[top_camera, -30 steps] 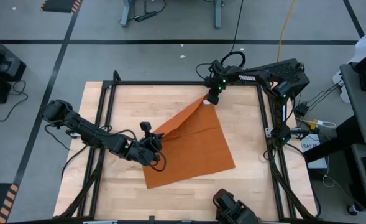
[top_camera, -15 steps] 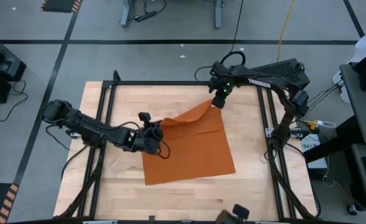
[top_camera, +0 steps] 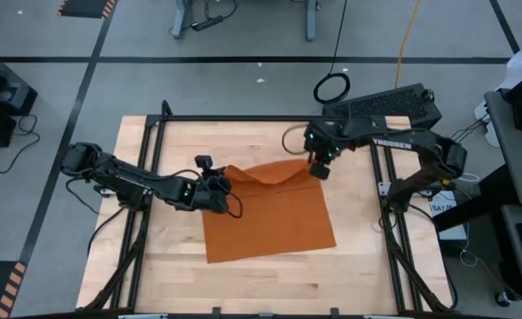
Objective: Roll towel into tight, uniform cylinder
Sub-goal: Fold the brown towel
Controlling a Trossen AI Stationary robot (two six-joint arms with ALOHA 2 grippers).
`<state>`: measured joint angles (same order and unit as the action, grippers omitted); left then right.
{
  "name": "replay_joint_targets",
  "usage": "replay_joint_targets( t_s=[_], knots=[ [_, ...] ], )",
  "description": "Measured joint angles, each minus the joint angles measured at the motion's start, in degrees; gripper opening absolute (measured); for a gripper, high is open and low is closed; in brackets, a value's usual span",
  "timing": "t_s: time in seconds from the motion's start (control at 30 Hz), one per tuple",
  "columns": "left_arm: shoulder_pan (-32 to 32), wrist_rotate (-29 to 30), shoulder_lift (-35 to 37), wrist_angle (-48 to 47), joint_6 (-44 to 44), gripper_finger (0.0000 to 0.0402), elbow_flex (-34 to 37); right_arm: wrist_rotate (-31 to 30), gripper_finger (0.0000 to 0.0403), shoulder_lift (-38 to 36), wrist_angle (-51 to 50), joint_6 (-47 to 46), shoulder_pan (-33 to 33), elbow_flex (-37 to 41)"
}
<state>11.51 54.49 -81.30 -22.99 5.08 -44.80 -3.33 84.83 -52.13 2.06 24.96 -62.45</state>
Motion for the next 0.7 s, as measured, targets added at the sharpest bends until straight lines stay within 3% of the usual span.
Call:
replay_joint_targets(
  t_s=[0.17, 0.33, 0.7],
  knots=[
    [2.5, -0.6, 0.0, -3.9, -3.3, 0.0000, 0.0, -4.3, 0.0001, -4.6, -0.3, -5.3, -4.6, 3.6],
    [5.3, -0.8, 0.0, -5.8, -6.2, 0.0000, 0.0, -4.2, 0.0001, -7.9, -0.8, -9.3, -8.1, 4.5],
    [9.9, 0.9, 5.0, -8.6, -12.2, 0.0000, 0.0, -6.8, 0.0002, -8.8, -2.3, -18.5, -15.7, 4.5]
  ],
)
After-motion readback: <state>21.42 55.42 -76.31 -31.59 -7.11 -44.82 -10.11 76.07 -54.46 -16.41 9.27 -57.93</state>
